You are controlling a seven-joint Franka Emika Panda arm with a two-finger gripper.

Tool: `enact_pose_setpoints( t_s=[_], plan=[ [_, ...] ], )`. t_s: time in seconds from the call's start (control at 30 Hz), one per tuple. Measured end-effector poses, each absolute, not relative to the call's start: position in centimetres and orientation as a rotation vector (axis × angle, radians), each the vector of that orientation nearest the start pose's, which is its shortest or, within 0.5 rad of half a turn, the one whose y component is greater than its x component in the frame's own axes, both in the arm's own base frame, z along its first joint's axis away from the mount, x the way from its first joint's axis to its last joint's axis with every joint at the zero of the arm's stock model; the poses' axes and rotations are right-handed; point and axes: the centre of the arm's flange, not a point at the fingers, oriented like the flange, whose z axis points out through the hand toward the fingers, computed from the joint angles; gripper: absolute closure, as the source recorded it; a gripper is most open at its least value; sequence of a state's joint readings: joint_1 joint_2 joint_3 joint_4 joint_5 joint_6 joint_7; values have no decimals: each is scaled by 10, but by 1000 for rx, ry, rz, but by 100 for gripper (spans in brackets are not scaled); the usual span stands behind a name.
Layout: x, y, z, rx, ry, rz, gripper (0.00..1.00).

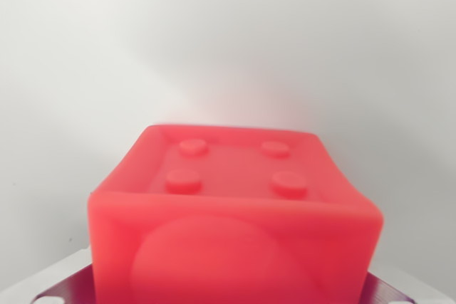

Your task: Destack cube

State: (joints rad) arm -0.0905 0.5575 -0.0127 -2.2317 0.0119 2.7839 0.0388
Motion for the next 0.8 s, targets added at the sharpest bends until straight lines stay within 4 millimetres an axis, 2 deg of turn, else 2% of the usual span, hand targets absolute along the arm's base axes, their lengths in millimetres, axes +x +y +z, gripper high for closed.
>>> enact_pose_setpoints(
  t_s=[0.23, 0.27, 0.8],
  plan=[
    [532, -56, 116, -3135, 238, 6, 100],
    [532, -56, 116, -3135, 238, 6, 0],
    [532, -56, 115, -3135, 237, 8, 0]
  ],
)
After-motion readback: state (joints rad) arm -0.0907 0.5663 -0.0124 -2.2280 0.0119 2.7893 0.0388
